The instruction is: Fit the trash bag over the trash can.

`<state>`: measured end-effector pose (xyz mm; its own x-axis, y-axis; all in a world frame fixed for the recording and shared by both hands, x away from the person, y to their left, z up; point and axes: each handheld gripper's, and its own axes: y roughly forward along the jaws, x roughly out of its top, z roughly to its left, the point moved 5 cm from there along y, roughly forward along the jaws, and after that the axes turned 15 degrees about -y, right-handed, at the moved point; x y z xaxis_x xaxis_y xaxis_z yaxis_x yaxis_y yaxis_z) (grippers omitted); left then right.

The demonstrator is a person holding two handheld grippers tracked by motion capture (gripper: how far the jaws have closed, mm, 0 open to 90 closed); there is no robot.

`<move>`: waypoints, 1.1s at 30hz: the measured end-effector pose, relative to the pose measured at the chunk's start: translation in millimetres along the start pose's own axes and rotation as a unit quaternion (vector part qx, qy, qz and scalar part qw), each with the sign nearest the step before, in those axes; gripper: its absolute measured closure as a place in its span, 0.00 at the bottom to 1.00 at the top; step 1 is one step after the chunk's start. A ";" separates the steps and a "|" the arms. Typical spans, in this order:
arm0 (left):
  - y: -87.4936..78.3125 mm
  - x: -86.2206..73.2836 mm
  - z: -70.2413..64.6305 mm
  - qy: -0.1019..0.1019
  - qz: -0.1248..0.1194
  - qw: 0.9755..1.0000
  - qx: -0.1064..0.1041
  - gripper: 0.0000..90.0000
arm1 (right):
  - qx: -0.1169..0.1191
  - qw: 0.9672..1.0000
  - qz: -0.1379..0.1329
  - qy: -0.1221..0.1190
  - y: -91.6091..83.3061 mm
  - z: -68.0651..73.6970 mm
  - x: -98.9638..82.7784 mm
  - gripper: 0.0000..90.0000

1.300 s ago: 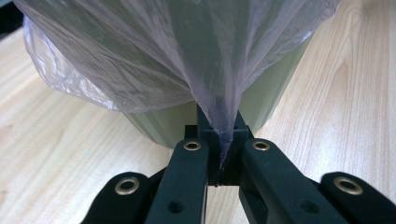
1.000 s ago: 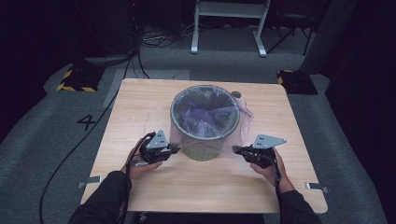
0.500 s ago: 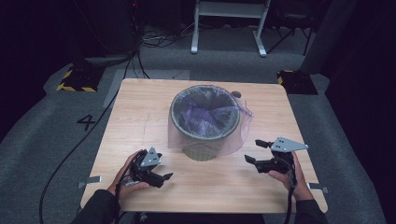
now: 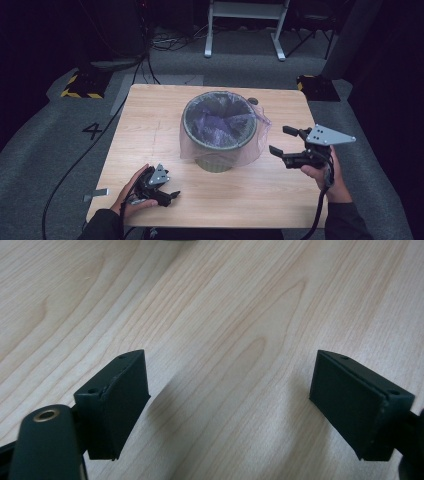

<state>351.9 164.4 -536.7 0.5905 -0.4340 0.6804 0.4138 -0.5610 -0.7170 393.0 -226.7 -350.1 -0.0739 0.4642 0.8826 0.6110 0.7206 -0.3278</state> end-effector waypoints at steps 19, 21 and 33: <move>2.0 -1.1 4.7 -0.012 -0.006 1.000 -0.015 0.16 | 0.029 0.998 0.040 -0.048 57.5 -19.7 62.5 0.20; 1.9 -1.1 4.6 -0.012 -0.005 1.000 -0.014 0.16 | 0.038 0.997 0.045 -0.047 65.0 -19.2 64.7 0.20; 2.1 -1.0 4.7 -0.011 -0.006 1.000 -0.016 0.16 | 0.063 0.994 0.075 -0.049 101.3 -14.3 72.5 0.20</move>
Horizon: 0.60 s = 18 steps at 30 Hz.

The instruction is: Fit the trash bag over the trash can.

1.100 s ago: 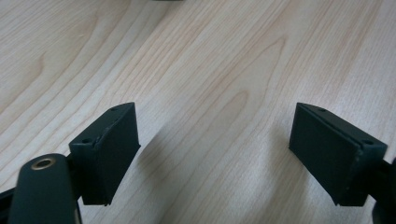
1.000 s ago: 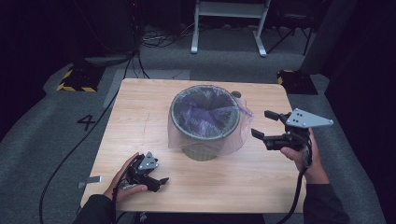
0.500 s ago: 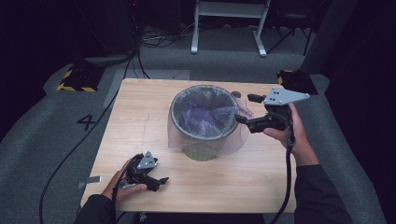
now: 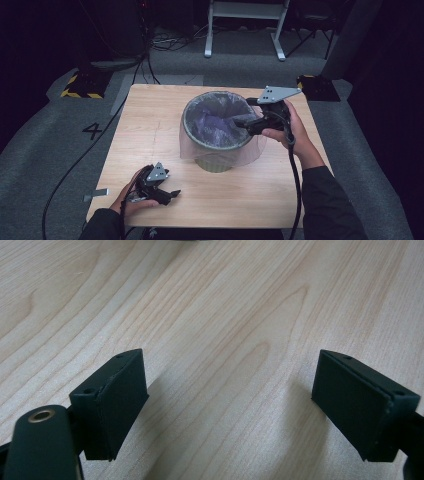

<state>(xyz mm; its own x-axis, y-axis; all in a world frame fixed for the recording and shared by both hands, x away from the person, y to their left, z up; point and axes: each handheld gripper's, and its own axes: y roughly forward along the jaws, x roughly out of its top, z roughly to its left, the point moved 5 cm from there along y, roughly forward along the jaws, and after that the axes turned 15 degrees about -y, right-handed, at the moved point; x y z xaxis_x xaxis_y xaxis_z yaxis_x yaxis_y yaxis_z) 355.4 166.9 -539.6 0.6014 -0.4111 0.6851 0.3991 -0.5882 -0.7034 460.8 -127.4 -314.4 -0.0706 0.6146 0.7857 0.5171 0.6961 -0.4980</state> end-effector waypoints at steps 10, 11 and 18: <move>0.0 0.0 -0.1 0.000 0.000 1.000 0.000 0.16 | 0.025 0.999 0.027 0.006 24.6 2.1 1.4 0.21; 0.0 -0.1 -0.2 -0.001 0.000 1.000 0.000 0.16 | 0.025 0.999 0.030 0.005 26.1 2.7 1.4 0.21; -0.1 -0.1 0.0 0.001 0.001 1.000 0.000 0.16 | 0.059 0.997 0.047 0.001 35.6 12.7 0.0 0.28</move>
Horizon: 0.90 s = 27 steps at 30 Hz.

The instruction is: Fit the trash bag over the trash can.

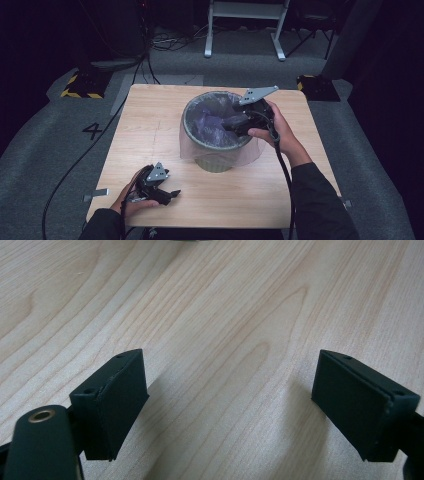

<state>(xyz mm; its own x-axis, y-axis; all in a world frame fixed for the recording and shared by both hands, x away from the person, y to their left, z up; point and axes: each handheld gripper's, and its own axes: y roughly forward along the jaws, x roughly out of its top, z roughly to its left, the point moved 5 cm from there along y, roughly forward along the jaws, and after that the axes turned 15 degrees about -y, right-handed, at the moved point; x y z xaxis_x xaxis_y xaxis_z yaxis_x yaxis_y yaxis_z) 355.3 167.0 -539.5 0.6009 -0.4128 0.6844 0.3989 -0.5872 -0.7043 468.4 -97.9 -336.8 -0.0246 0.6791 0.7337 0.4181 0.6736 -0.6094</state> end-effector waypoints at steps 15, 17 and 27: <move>0.2 -0.1 -0.5 0.000 -0.001 1.000 -0.003 0.16 | 0.025 0.999 0.045 -0.011 14.5 9.2 -10.3 0.26; 0.3 0.0 -0.5 0.001 -0.001 1.000 -0.003 0.16 | 0.020 0.999 0.049 -0.008 15.1 8.2 -11.5 0.26; 0.2 0.0 -0.5 0.001 -0.001 1.000 -0.003 0.16 | 0.036 0.997 0.071 0.001 17.4 9.2 -17.2 0.23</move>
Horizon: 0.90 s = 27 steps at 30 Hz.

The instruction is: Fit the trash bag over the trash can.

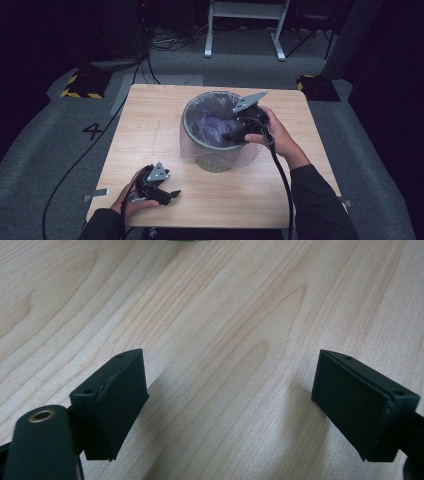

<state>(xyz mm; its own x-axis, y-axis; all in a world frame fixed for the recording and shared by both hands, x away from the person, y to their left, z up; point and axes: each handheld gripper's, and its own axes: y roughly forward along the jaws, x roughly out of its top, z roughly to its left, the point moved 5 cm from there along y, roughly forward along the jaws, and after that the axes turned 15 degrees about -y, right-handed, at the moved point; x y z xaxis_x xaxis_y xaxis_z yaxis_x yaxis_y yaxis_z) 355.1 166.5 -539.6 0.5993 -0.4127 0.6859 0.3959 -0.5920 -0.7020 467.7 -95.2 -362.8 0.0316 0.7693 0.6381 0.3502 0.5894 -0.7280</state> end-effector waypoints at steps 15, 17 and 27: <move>0.0 0.0 0.0 0.000 0.000 1.000 0.000 0.16 | 0.010 0.999 0.030 -0.005 2.6 3.1 -7.2 0.20; 0.0 0.0 0.0 0.000 0.000 1.000 0.000 0.16 | 0.009 1.000 0.028 -0.008 2.4 3.2 -7.1 0.20; 0.1 0.0 0.0 0.000 -0.001 1.000 0.000 0.16 | -0.012 1.000 -0.017 -0.022 -4.3 6.2 0.8 0.20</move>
<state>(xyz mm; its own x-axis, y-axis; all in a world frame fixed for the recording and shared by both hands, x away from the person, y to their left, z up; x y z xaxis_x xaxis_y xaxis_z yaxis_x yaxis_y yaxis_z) 355.1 166.4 -539.7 0.5990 -0.4116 0.6869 0.3961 -0.5932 -0.7009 460.4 -95.6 -360.7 -0.0209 0.7593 0.6504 0.3737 0.6093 -0.6994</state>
